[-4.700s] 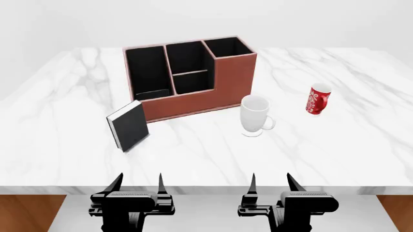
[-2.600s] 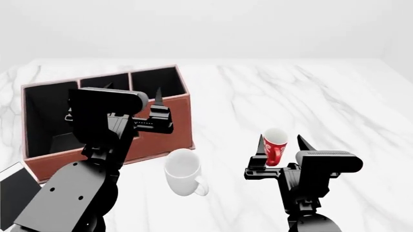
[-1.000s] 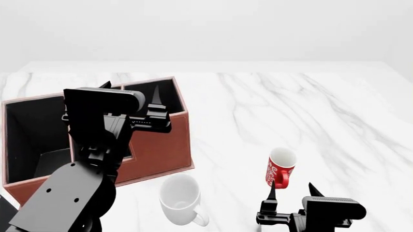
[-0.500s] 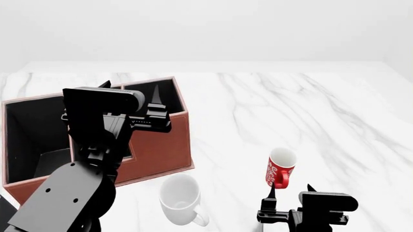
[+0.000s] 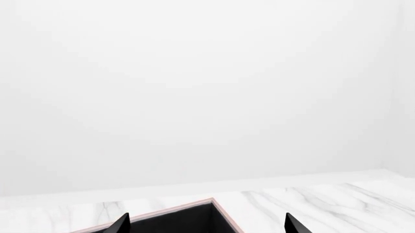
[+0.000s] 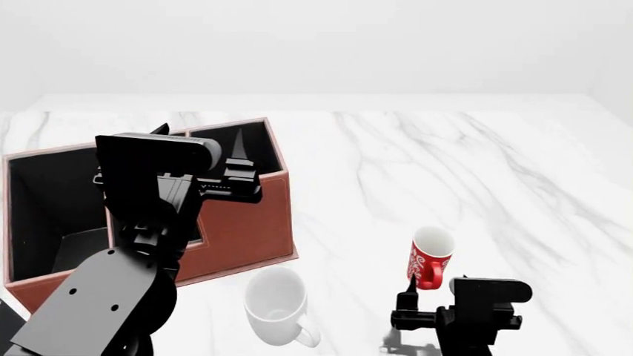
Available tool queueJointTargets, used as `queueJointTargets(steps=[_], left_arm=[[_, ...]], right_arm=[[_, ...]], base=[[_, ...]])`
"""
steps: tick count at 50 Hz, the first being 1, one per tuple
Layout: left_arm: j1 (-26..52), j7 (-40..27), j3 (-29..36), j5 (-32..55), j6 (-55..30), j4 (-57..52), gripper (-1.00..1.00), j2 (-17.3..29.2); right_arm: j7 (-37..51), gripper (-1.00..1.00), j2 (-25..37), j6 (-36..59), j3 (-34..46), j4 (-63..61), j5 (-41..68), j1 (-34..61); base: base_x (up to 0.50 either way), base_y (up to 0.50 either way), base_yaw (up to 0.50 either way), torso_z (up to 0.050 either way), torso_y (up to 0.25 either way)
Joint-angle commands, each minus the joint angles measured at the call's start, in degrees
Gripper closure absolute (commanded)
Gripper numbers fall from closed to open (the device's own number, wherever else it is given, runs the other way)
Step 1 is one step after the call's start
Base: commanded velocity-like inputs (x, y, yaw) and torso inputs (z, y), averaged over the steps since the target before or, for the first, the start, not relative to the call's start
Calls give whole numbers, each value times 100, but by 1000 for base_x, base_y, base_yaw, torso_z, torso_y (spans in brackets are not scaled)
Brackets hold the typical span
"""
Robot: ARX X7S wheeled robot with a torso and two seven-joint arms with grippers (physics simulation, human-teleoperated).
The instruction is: Pick up the red mug and place it to the right of the caddy.
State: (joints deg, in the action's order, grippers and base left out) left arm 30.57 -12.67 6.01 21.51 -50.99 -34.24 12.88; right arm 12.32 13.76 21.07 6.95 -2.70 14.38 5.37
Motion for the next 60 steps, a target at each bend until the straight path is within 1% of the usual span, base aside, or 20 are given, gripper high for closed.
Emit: queueJointTargets(steps=[1, 7, 8, 28, 35, 36, 38, 39, 42, 45, 46, 47, 48, 49, 50, 51, 55, 60], left_arm=[[-5, -27, 2, 37, 25, 12, -100, 27], [-27, -42, -2, 53, 49, 21, -100, 43], [-29, -46, 3, 53, 50, 22, -100, 45], [-37, -95, 19, 101, 99, 60, -100, 92], [-25, -105, 19, 121, 118, 80, -100, 107], [-25, -116, 22, 124, 107, 72, -100, 105], [-24, -126, 16, 137, 96, 54, -100, 109], [-16, -132, 7, 147, 85, 41, -100, 111], [-6, -148, -8, 164, 67, 16, -100, 122], [-6, -155, -5, 173, 70, 17, -100, 127], [-13, -164, -31, 184, 66, 4, -100, 132], [-17, -164, -34, 183, 76, 10, -100, 138], [-16, -161, -40, 184, 92, 34, -100, 141], [-14, -159, -40, 184, 104, 50, -100, 143], [-11, -160, -40, 184, 112, 64, -100, 144], [-8, -159, -42, 189, 114, 74, -100, 145], [3, -177, -55, 211, 91, 45, -100, 158], [9, -202, -85, 231, 75, 27, -100, 180]], right_arm=[[-40, -100, -15, -8, 62, 259, 19, 182], [-38, -100, -8, -8, 77, 276, 32, 199], [-30, 100, -11, -17, 76, 280, 32, 197], [68, 100, 0, -27, 63, 232, 77, 184], [100, 100, 113, 70, 105, -67, 31, 227], [50, 100, 187, 216, 101, -245, 90, 298], [-13, 100, 287, 199, 127, -405, 60, 401], [-192, 100, 358, 364, 105, -458, 232, 583], [-447, 100, 476, 307, 209, -253, 193, 1028], [-444, 100, 479, 304, 213, -249, 197, 1031], [-871, 100, 499, 163, 368, 149, 243, 1515], [-1135, 100, 487, 69, 438, 332, 326, 1679], [-1258, 100, 463, -221, 633, 713, 97, 1909], [-1497, 100, 442, -403, 703, 925, 138, 2020], [-1531, 100, 412, -490, 741, 1105, 89, 2122], [-1757, 100, 353, -775, 879, 1547, -2, 2354], [-2019, 100, 202, -1095, 1064, 2261, -114, 2752], [-2299, 100, -193, -1880, 1190, 3747, -246, 3519]], base=[[0, 0, 0, 0, 0], [0, 0, 0, 0, 0], [0, 0, 0, 0, 0], [0, 0, 0, 0, 0], [0, 0, 0, 0, 0], [0, 0, 0, 0, 0], [0, 0, 0, 0, 0], [0, 0, 0, 0, 0], [0, 0, 0, 0, 0], [0, 0, 0, 0, 0], [0, 0, 0, 0, 0], [0, 0, 0, 0, 0], [0, 0, 0, 0, 0], [0, 0, 0, 0, 0], [0, 0, 0, 0, 0], [0, 0, 0, 0, 0], [0, 0, 0, 0, 2], [0, 0, 0, 0, 0]])
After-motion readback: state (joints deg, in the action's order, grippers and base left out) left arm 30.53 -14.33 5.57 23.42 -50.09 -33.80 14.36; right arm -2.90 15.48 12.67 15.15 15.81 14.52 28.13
